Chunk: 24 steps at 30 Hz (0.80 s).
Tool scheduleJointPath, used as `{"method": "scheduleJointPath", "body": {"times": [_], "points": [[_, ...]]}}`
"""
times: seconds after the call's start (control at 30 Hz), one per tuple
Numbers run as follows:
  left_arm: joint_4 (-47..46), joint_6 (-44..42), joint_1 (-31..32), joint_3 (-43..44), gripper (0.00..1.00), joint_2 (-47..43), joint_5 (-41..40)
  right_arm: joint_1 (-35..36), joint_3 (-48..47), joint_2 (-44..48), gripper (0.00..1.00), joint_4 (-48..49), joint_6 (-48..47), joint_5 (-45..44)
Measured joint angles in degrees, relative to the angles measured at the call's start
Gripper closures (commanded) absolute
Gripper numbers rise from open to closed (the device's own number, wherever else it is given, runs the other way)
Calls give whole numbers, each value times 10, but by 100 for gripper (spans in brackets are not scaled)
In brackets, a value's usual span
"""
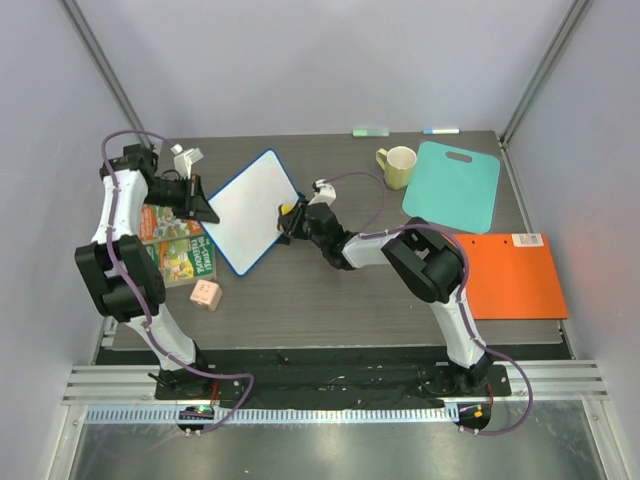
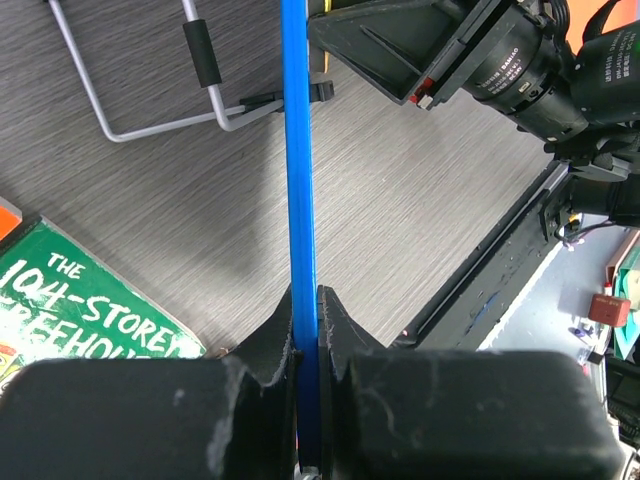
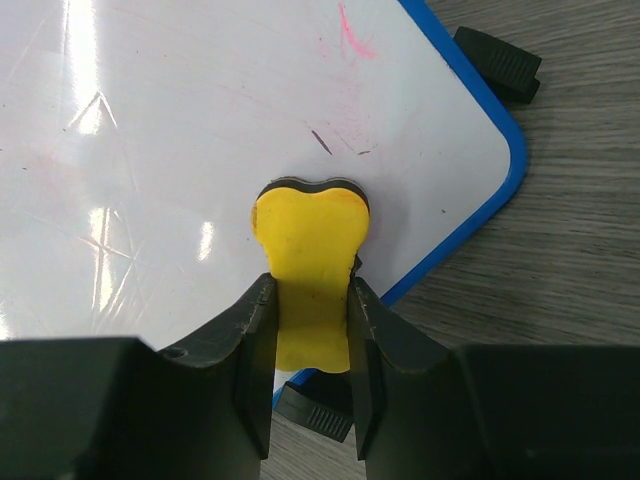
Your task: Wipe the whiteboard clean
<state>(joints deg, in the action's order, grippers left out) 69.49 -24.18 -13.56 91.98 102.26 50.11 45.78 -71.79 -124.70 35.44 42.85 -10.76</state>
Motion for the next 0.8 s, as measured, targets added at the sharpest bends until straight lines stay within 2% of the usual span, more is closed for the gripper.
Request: {"method": "scheduleJointPath", "body": {"times": [0.8], "points": [[-8, 25, -16, 2, 100, -7, -15, 43, -96, -30, 99, -51, -54, -32]]}}
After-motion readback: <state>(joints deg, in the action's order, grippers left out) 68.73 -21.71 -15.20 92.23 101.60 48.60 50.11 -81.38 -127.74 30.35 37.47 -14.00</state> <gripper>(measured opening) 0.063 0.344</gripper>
